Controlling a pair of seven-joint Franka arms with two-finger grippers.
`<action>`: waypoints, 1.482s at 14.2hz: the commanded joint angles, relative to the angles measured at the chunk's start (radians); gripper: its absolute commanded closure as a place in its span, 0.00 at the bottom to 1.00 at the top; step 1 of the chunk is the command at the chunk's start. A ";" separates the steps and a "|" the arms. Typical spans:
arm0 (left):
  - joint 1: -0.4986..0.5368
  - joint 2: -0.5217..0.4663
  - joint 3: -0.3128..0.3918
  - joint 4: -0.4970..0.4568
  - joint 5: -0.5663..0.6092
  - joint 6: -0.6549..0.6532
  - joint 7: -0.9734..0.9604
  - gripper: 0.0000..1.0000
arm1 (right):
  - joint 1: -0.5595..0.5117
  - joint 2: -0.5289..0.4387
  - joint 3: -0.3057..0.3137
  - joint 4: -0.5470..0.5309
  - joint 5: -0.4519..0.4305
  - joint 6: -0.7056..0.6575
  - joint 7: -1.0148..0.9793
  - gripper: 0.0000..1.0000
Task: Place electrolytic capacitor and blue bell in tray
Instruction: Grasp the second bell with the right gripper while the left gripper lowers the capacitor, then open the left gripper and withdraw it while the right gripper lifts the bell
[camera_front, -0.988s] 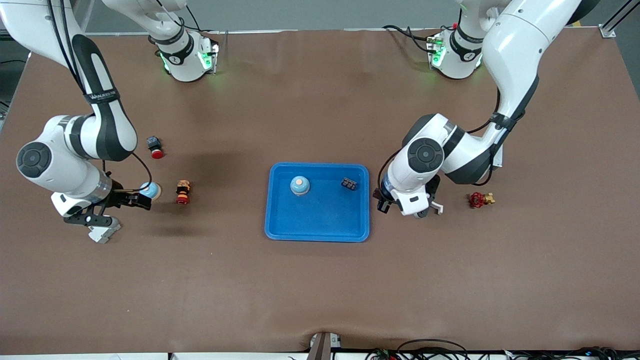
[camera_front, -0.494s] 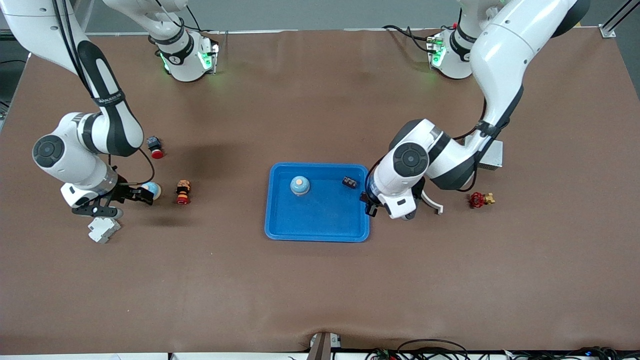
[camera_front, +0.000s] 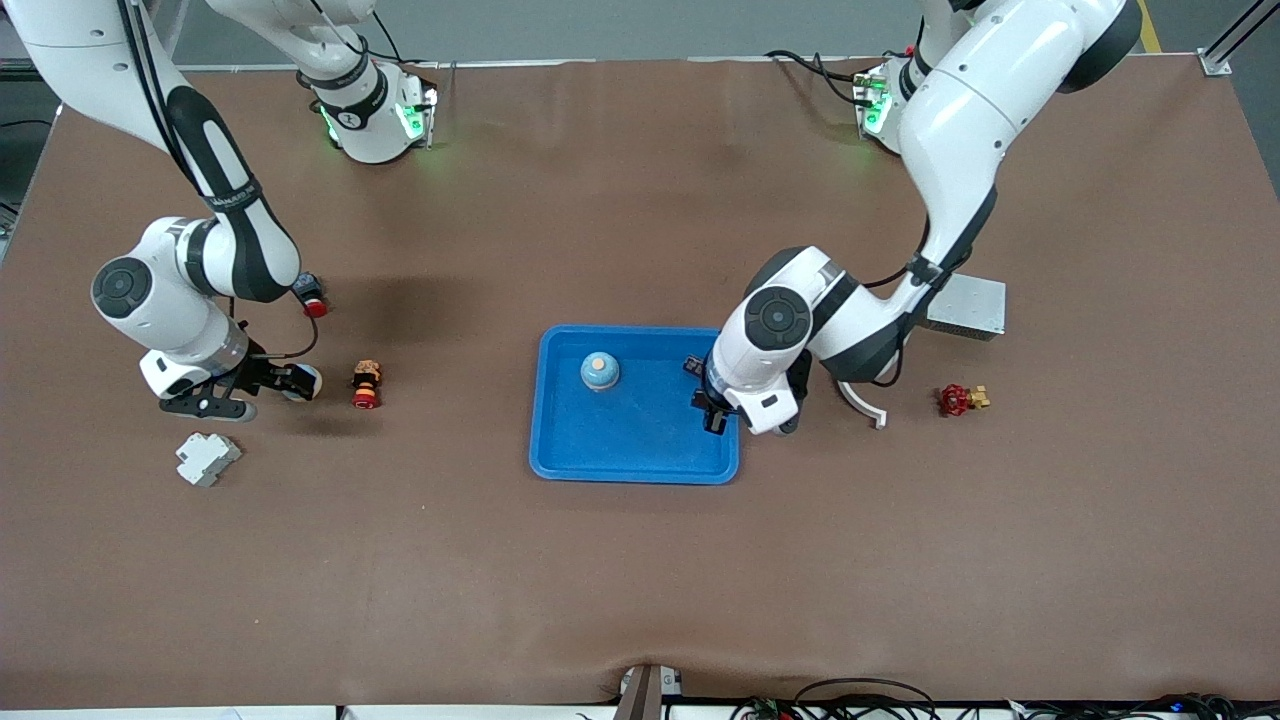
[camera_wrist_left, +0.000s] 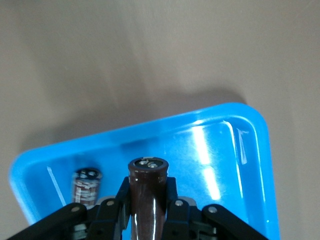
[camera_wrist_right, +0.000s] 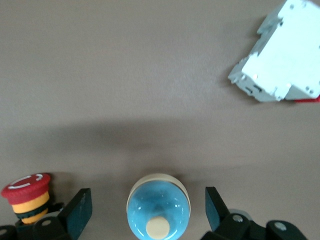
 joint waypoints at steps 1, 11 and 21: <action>-0.078 0.051 0.066 0.046 -0.006 0.061 -0.050 1.00 | -0.029 -0.028 0.022 -0.040 0.001 0.011 -0.014 0.00; -0.104 0.018 0.130 0.096 0.002 0.022 0.019 0.00 | -0.032 0.009 0.023 -0.072 0.001 0.092 -0.012 0.00; 0.106 -0.297 0.126 0.127 -0.010 -0.412 1.023 0.00 | -0.031 0.023 0.023 -0.073 -0.001 0.098 -0.014 0.21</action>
